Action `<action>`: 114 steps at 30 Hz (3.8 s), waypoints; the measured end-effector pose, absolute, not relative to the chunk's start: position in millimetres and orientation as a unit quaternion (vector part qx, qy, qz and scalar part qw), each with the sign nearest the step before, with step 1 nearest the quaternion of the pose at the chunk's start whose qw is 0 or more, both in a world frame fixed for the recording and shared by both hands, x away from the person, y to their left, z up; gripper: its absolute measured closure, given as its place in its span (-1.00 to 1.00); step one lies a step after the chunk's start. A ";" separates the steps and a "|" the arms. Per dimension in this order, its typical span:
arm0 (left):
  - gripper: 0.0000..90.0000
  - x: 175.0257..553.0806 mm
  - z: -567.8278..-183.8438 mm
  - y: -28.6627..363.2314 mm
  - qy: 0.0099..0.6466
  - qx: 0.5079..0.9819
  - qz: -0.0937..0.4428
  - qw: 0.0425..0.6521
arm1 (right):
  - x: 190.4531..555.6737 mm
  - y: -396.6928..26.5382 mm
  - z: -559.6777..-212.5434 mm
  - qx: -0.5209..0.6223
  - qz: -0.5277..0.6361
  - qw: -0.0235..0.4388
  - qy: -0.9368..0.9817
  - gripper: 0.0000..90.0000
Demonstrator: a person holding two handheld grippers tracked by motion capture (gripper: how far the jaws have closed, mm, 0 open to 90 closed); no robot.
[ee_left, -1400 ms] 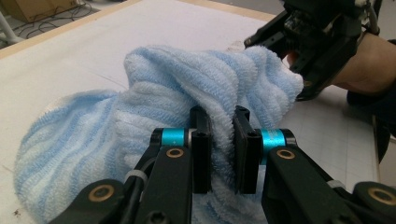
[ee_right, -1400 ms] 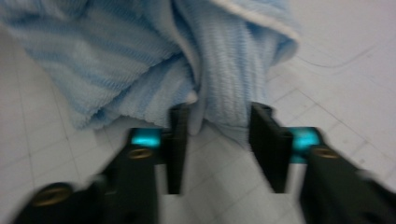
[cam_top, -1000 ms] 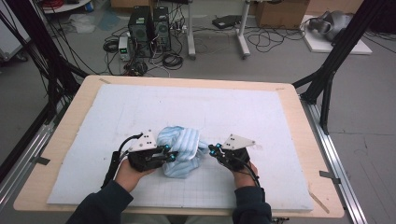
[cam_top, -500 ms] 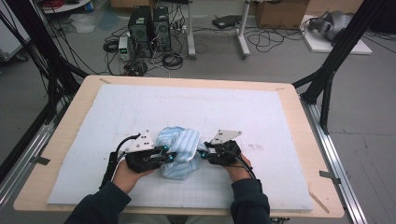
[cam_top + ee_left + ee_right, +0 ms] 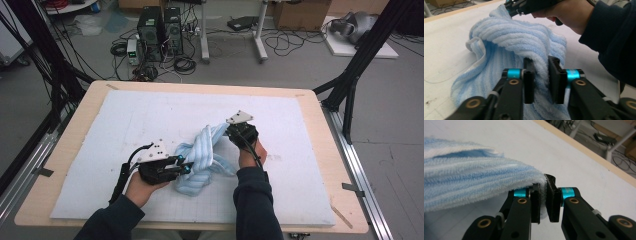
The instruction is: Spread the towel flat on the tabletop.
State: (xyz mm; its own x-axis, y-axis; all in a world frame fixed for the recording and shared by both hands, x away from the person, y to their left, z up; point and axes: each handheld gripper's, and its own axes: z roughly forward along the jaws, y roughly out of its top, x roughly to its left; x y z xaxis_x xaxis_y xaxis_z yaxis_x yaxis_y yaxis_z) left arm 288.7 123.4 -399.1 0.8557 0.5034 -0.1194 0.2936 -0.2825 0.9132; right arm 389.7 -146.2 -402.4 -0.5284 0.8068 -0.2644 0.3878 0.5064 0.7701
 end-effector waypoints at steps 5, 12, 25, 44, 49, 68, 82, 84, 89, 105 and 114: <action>-0.02 292.1 -394.4 143.1 0.304 0.769 0.108 0.552 | 388.9 -171.2 -409.1 0.422 0.336 0.278 0.794 0.24; -0.04 293.1 -394.3 179.4 0.323 0.758 0.145 0.548 | 356.3 -216.4 -408.9 0.411 0.368 0.273 0.788 -0.05; -0.04 297.2 -401.4 184.3 0.328 0.755 0.149 0.547 | 339.5 -250.9 -426.2 0.398 0.238 0.275 0.842 -0.10; -0.01 306.6 -403.6 192.8 0.334 0.742 0.171 0.556 | 280.4 -171.9 -447.7 0.215 0.401 0.165 0.875 0.76; 0.00 309.5 -405.5 192.0 0.336 0.740 0.171 0.557 | 269.9 -183.2 -444.8 0.212 0.412 0.163 0.871 0.94; -0.05 336.3 -406.4 131.0 0.320 0.752 0.149 0.557 | 195.9 -316.0 -428.4 0.374 0.402 0.214 0.808 0.54; 0.08 363.3 -441.2 58.0 0.319 0.813 0.097 0.478 | 210.1 -308.4 -415.5 0.378 0.449 0.247 0.771 0.15; 0.15 363.6 -443.4 54.4 0.316 0.820 0.096 0.467 | 213.9 -305.7 -418.3 0.378 0.447 0.244 0.774 0.15; 0.37 363.1 -451.0 44.1 0.307 0.842 0.108 0.430 | 219.6 -301.1 -422.7 0.377 0.450 0.240 0.773 0.14; 0.96 325.1 -434.2 129.2 0.327 0.814 0.134 0.461 | 250.1 -261.7 -405.7 0.343 0.460 0.235 0.784 0.13; 0.96 307.8 -433.7 180.5 0.356 0.795 0.141 0.470 | 303.0 -187.0 -391.6 0.298 0.463 0.197 0.812 0.18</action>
